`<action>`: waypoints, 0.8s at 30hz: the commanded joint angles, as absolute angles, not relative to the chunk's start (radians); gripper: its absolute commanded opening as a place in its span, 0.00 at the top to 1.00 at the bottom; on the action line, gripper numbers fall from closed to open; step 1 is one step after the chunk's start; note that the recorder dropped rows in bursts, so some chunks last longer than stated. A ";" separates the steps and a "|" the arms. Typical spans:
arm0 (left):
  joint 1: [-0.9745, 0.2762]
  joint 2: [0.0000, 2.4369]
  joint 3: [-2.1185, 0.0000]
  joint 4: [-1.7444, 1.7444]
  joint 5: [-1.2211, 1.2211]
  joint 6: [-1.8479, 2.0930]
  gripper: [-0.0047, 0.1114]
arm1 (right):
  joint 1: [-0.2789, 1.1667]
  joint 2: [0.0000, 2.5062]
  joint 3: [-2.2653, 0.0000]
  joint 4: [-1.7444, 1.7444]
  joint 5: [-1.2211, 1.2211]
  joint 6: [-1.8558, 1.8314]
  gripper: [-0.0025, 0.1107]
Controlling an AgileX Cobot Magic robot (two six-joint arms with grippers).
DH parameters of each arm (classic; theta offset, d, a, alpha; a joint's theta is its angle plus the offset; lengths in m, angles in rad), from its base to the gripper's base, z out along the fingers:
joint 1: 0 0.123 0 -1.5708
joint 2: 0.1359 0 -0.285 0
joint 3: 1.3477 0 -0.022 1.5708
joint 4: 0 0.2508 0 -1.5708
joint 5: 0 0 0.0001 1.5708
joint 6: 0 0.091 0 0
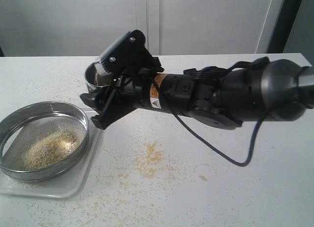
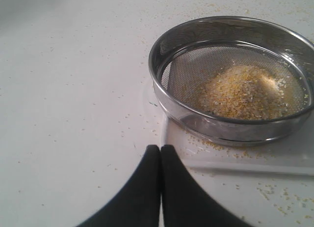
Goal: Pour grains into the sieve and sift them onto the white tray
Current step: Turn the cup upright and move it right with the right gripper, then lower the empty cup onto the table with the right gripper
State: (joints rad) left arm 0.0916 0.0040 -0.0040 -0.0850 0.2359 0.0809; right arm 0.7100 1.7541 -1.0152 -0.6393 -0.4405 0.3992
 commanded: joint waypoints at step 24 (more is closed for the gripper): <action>0.087 0.000 0.000 -0.088 0.233 0.080 0.96 | 0.314 1.682 -0.568 -0.062 -0.644 -0.108 0.98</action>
